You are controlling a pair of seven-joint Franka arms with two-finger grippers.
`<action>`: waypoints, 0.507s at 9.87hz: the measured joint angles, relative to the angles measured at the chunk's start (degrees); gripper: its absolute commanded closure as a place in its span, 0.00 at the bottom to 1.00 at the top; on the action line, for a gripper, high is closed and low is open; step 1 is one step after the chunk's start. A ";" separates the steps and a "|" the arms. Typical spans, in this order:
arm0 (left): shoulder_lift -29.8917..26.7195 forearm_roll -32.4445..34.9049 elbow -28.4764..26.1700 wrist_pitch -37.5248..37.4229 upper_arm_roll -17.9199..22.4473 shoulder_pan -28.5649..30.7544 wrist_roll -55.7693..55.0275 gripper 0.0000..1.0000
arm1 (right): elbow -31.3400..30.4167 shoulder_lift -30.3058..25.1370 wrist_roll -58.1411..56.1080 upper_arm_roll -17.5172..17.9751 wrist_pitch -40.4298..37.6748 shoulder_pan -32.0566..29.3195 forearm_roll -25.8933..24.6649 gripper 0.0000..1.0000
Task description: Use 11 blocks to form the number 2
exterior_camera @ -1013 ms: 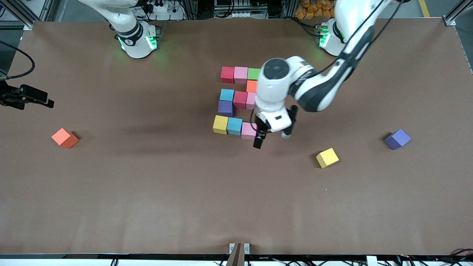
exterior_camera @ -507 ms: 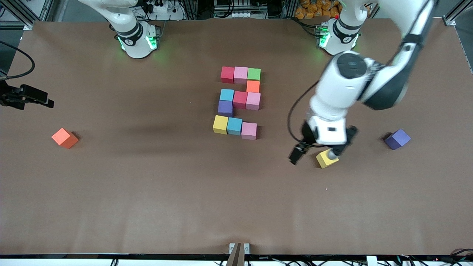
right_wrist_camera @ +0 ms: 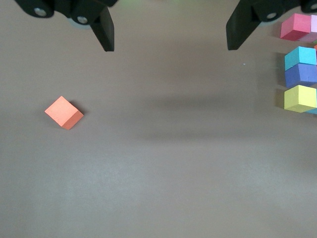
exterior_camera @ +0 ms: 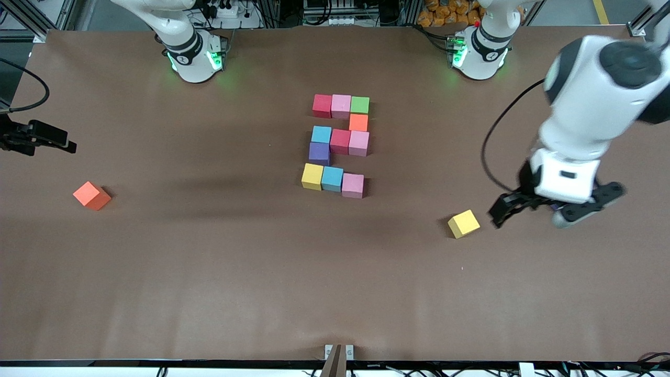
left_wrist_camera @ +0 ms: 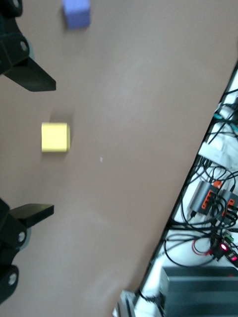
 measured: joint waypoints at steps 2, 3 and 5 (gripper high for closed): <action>-2.74 -1.98 0.02 -4.07 1.49 2.15 12.84 0.00 | 0.02 0.04 0.00 0.00 0.00 0.00 0.00 0.00; -4.41 -4.29 0.02 -6.18 5.25 0.58 18.38 0.00 | 0.04 0.06 0.00 0.00 0.00 0.00 0.00 0.00; -7.34 -9.68 -0.04 -9.64 15.88 -5.62 27.22 0.00 | 0.05 0.07 0.00 0.00 0.00 0.00 0.00 0.00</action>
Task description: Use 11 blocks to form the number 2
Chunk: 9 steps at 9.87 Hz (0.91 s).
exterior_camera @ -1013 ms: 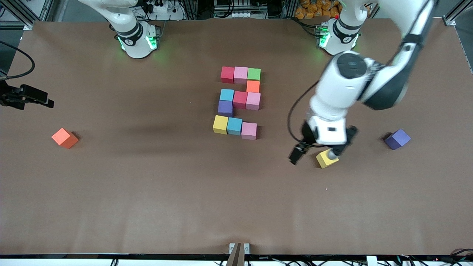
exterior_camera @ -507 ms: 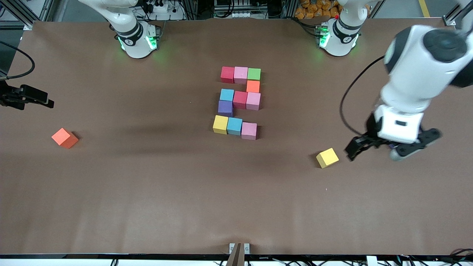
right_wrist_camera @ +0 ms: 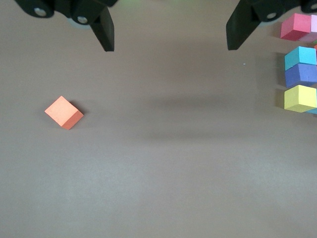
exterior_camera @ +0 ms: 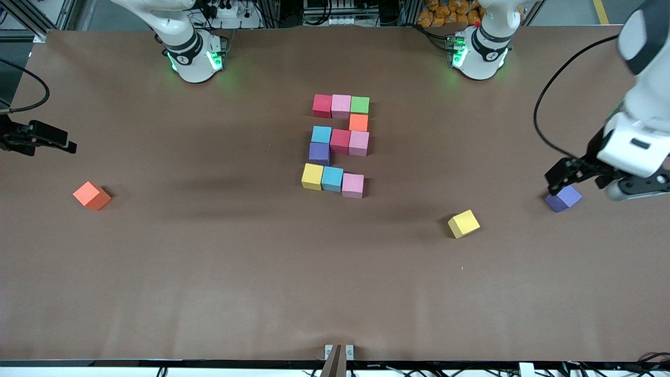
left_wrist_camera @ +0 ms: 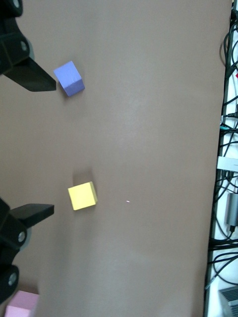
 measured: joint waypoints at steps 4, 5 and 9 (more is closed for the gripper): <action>-3.37 -2.15 -0.17 -5.61 10.50 -4.74 9.16 0.00 | 0.01 0.02 0.00 -0.01 0.00 0.00 0.00 0.00; -3.92 -2.18 -0.62 -6.52 11.45 -6.18 9.18 0.00 | 0.01 0.02 0.00 -0.01 0.00 0.00 0.00 0.00; -6.53 -2.23 -2.91 -7.92 11.69 -9.05 9.17 0.00 | 0.01 0.02 0.00 -0.01 0.00 0.00 0.00 0.00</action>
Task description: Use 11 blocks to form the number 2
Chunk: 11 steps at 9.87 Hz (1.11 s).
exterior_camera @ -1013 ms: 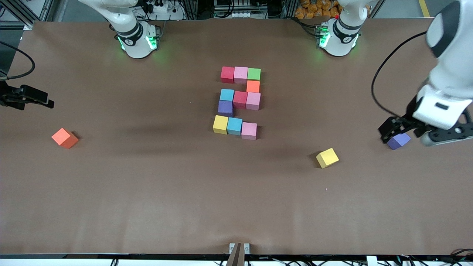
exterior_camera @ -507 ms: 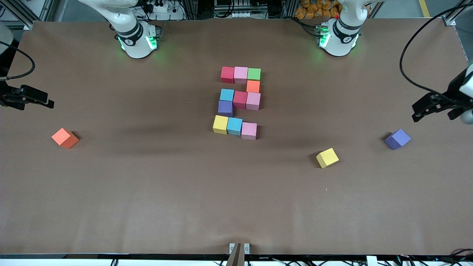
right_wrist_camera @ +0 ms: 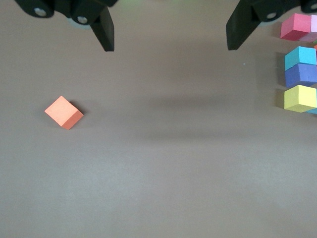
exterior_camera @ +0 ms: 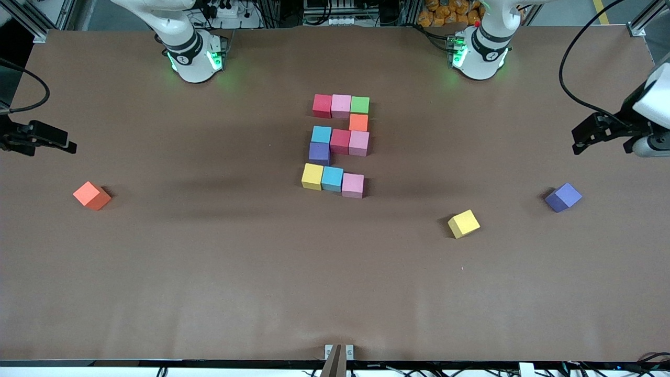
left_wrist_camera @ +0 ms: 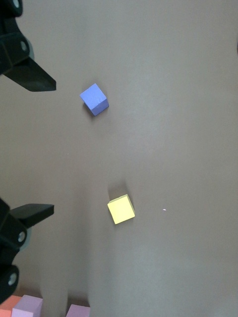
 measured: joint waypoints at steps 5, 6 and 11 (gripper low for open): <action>-0.36 -2.06 -0.36 -1.84 0.35 -1.21 3.24 0.00 | 0.00 0.00 0.00 0.00 0.00 0.00 0.00 0.00; -0.68 -2.95 -0.30 -1.98 0.35 -1.29 3.26 0.00 | 0.00 0.00 0.00 0.00 0.00 0.00 0.00 0.00; -1.37 -4.70 1.19 -4.74 0.70 -1.43 3.26 0.00 | 0.00 0.00 0.00 0.00 0.00 0.00 0.00 0.00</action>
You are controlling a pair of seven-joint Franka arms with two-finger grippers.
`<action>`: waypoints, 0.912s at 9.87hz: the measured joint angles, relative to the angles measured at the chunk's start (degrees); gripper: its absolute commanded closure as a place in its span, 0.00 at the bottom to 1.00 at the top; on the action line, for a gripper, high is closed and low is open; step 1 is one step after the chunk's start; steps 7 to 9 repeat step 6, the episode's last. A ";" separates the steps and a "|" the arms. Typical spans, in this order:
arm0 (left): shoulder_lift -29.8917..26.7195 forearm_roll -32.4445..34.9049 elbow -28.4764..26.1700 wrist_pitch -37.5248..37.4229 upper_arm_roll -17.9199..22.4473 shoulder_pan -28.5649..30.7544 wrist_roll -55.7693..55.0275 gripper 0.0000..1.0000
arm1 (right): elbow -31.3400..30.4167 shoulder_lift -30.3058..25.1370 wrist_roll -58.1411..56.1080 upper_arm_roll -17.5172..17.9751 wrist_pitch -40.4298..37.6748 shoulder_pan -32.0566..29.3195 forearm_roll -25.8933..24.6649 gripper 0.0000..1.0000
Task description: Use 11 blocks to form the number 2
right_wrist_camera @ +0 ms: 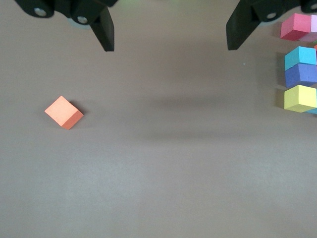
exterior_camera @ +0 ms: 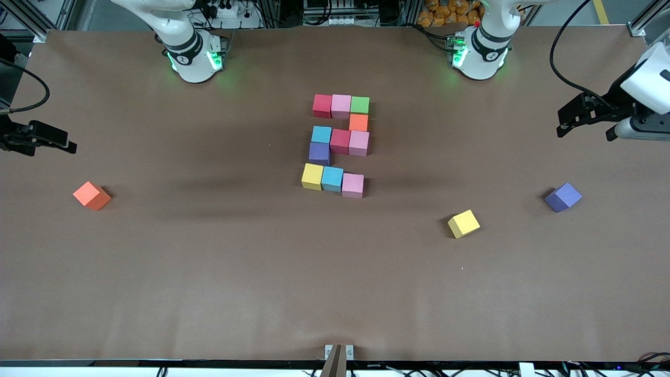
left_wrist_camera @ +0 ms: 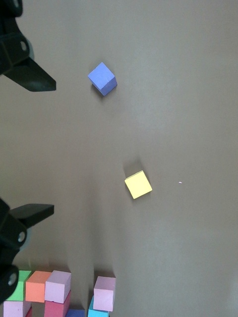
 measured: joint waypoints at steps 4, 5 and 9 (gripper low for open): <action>0.00 0.00 0.13 -0.47 0.21 0.01 0.00 0.00 | 0.00 0.00 0.00 0.00 0.00 0.00 0.00 0.00; 0.00 0.00 0.13 -0.47 0.26 0.01 0.00 0.00 | 0.00 0.00 0.00 0.00 0.00 0.00 0.00 0.00; -0.01 0.00 0.13 -0.47 0.51 -0.01 0.00 0.00 | 0.00 0.00 0.00 0.00 0.00 0.00 0.00 0.00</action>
